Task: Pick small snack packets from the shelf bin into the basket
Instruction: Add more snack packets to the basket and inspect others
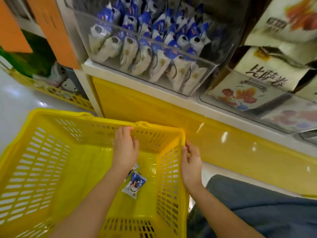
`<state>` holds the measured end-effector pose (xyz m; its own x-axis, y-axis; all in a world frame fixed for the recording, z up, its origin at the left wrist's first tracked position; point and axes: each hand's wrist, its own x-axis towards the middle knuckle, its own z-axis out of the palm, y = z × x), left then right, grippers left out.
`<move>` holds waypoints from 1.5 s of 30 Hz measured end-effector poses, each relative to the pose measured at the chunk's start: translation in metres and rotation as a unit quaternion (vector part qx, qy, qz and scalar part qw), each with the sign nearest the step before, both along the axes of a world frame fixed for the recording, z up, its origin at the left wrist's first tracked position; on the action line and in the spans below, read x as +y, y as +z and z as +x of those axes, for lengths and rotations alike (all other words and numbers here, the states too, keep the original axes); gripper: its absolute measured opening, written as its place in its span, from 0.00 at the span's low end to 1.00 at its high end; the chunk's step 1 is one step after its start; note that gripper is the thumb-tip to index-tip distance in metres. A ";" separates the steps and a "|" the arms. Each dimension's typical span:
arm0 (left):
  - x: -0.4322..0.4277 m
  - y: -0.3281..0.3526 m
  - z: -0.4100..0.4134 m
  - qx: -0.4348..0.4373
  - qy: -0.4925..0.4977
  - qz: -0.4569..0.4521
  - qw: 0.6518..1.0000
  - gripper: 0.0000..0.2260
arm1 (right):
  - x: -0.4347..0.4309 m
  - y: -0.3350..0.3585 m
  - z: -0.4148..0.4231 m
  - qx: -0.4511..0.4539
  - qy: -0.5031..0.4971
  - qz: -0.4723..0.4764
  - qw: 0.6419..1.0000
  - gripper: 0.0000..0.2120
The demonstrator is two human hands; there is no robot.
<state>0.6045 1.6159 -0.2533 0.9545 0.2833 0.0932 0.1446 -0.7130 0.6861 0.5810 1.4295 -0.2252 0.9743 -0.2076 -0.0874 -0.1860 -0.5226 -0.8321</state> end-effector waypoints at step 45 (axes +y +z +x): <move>0.102 0.236 0.082 -0.192 -0.193 0.239 0.932 0.17 | 0.132 0.231 0.291 0.063 0.103 -0.348 0.930 0.12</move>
